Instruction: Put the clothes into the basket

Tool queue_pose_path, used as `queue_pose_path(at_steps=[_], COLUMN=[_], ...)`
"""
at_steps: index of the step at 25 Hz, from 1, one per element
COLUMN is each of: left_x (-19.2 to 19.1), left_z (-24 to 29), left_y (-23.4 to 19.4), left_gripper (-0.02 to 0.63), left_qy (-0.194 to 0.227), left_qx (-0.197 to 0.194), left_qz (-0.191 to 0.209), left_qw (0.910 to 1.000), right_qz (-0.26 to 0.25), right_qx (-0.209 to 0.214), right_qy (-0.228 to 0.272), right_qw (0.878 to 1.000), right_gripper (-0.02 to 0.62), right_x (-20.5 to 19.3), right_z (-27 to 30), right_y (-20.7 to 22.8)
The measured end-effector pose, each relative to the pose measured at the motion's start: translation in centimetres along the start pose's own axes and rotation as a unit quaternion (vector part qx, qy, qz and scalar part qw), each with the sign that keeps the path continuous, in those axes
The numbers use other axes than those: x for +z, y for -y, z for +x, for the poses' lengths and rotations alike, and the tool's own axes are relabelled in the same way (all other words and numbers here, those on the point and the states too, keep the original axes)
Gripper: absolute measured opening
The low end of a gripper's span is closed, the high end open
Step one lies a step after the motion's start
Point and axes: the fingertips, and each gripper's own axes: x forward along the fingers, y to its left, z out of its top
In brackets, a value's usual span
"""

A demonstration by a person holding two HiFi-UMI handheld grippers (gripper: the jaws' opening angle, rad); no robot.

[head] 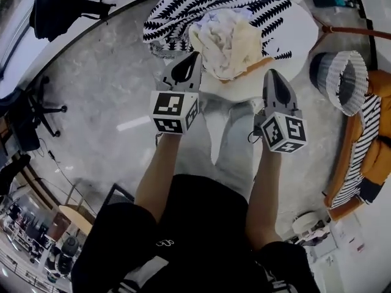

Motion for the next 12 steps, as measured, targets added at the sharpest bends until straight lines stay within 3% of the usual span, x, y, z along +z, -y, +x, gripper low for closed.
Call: queue_pose_path(at_steps=[4,12], left_x=[-5.8,-13.8], left_z=[3.5,9.0], left_y=[-1.4,-2.8], left_gripper=[0.011,0.011], left_qy=[-0.026,-0.056], left_qx=[0.027,0.051], left_qz=[-0.021,-0.039], left_qw=[0.9991,0.9964], right_qz=[-0.026,-0.056], right_qx=[0.038,0.090], right_qy=[-0.046,-0.103], right_qw=[0.998,0.989], right_gripper=[0.014,0.015], right_x=[-5.6,-13.8], right_z=[4.1,10.1], right_y=[1.1,3.3])
